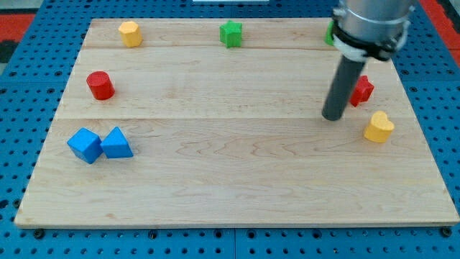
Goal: Place the yellow heart diagonal to the green circle
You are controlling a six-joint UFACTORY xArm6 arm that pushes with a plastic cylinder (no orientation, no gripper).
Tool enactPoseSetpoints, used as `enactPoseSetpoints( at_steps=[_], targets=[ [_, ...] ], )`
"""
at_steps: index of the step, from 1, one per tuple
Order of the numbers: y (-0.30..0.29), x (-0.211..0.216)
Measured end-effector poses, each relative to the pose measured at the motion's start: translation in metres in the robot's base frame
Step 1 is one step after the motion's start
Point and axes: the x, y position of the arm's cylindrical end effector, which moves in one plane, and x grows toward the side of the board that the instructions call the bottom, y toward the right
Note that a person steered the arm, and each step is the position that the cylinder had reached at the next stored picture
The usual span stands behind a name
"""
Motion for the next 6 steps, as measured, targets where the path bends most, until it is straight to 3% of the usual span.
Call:
enactPoseSetpoints(
  at_steps=[1, 2, 3, 5, 6],
  targets=[
    [-0.007, 0.067],
    [0.066, 0.082],
    [0.103, 0.042],
    [-0.069, 0.024],
    [-0.120, 0.026]
  ],
)
